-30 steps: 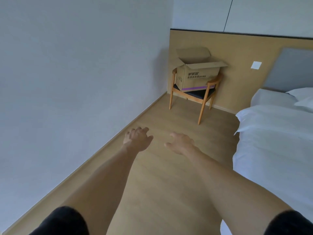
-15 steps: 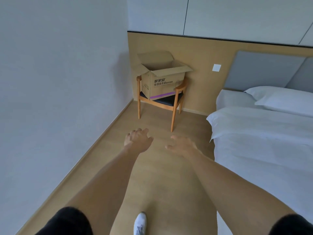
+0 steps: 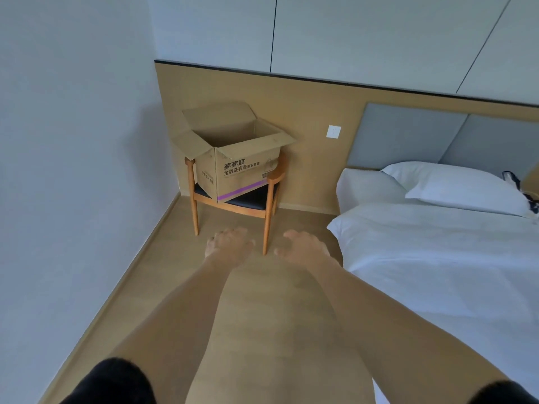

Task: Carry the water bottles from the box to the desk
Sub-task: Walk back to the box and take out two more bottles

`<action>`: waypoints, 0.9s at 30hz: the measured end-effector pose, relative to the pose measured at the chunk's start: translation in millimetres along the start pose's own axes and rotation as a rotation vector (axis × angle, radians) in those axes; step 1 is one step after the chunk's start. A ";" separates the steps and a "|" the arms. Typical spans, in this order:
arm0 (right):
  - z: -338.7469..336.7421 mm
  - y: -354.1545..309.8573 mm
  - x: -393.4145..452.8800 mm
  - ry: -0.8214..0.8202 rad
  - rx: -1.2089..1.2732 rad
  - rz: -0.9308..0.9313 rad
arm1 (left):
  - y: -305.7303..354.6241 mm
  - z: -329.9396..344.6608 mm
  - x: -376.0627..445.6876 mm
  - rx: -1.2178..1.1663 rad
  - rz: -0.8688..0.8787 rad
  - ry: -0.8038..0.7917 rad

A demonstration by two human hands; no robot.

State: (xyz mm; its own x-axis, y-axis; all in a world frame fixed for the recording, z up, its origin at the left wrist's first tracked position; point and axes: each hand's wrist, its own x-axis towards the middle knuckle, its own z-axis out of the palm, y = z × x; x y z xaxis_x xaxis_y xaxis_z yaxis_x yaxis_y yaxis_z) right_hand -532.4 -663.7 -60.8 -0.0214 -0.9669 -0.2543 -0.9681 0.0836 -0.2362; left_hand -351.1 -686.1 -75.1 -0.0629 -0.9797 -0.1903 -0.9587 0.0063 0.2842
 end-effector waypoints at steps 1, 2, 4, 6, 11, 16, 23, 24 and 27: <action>-3.8 3.1 11.6 0.008 0.015 0.008 | 4.1 -1.2 15.3 0.002 0.010 -0.008; -8.0 6.9 23.6 0.013 0.025 0.015 | 9.0 -2.4 30.7 0.005 0.021 -0.014; -15.9 15.3 49.5 0.016 0.031 0.023 | 19.2 -4.8 60.9 0.032 0.047 -0.021; -22.6 24.6 80.0 0.026 0.039 0.032 | 29.5 -4.9 92.5 0.086 0.087 -0.021; -41.5 40.2 170.6 0.040 0.055 0.014 | 52.1 -7.2 183.0 0.102 0.123 0.014; -77.9 60.3 277.5 0.051 0.097 -0.038 | 81.0 -23.3 291.4 0.069 0.087 0.057; -128.8 103.8 406.1 0.061 0.158 -0.012 | 132.0 -43.3 423.9 0.118 0.094 0.130; -131.9 108.2 419.4 0.057 0.156 -0.012 | 135.1 -45.4 437.0 0.086 0.094 0.129; -139.6 117.8 460.3 0.035 0.121 -0.017 | 138.7 -50.9 477.7 0.090 0.073 0.150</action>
State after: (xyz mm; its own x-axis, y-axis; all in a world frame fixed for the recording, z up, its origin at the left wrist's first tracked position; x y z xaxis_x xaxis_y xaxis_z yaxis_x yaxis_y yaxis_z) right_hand -691.2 -1132.5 -74.7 -0.0157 -0.9762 -0.2164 -0.9312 0.0931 -0.3524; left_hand -500.0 -1163.4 -78.8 -0.0977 -0.9948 -0.0283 -0.9745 0.0899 0.2054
